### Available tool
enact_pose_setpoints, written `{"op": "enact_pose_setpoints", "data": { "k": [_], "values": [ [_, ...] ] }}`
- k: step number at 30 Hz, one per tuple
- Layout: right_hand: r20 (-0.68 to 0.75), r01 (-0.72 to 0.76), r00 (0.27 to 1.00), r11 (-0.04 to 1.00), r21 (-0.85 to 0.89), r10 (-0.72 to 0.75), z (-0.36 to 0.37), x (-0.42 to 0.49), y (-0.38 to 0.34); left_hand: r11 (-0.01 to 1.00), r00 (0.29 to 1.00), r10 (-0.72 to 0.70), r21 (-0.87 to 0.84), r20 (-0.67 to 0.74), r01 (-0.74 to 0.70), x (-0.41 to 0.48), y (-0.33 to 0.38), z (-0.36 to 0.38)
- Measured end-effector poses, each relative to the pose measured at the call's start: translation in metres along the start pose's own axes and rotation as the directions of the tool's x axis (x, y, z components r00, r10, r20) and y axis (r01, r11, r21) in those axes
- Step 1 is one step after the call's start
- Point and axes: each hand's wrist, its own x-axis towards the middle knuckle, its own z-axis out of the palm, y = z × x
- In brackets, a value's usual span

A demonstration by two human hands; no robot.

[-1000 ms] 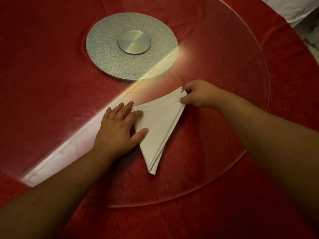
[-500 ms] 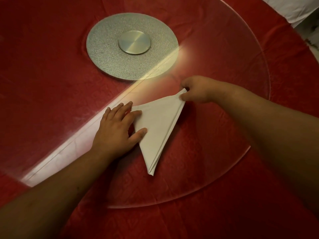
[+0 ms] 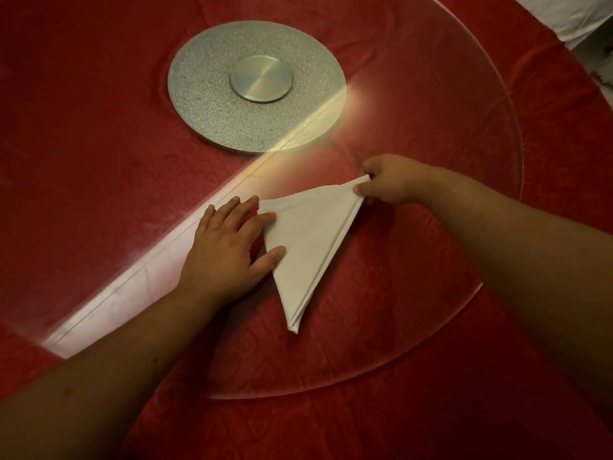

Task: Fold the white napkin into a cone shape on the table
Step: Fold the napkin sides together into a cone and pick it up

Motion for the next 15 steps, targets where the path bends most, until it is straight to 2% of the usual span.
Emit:
{"op": "enact_pose_setpoints", "data": {
  "k": [2,3,4,6,7,8,9,11,15],
  "values": [
    [-0.122,-0.012,0.992,0.999,0.040,0.017,0.013,-0.006,0.002,1.000,1.000,0.001,0.007,-0.006,-0.001,0.000,0.001,0.000],
    [-0.240,-0.019,0.971,0.999,0.031,0.026,0.021,-0.009,0.004,1.000,1.000,0.001,0.009,-0.012,-0.001,0.000,0.002,0.001],
    [-0.378,-0.022,0.926,0.999,-0.026,0.011,0.031,-0.015,0.005,1.000,1.000,0.001,0.011,-0.018,-0.001,0.000,0.003,0.001],
    [-0.577,-0.036,0.803,0.957,-0.289,-0.145,0.055,-0.027,0.004,1.000,1.000,0.004,0.016,-0.021,-0.004,-0.001,0.006,0.001],
    [-0.596,-0.023,0.764,0.913,-0.407,-0.247,0.068,-0.033,0.001,1.000,1.000,0.010,0.021,-0.019,-0.009,-0.001,0.007,0.001],
    [-0.555,0.019,0.768,0.878,-0.478,-0.319,0.081,-0.038,0.000,1.000,1.000,0.016,0.026,-0.015,-0.015,-0.001,0.008,0.002],
    [-0.489,0.064,0.806,0.870,-0.489,-0.334,0.092,-0.042,-0.002,0.999,1.000,0.019,0.030,-0.009,-0.019,0.000,0.008,0.002],
    [-0.395,0.070,0.881,0.898,-0.435,-0.260,0.110,-0.051,-0.005,0.999,1.000,0.015,0.034,0.003,-0.016,0.000,0.010,0.002],
    [-0.337,0.004,0.925,0.894,-0.448,-0.173,0.126,-0.068,-0.015,0.999,1.000,-0.007,0.044,0.030,0.006,0.001,0.013,0.002]
  ]
}}
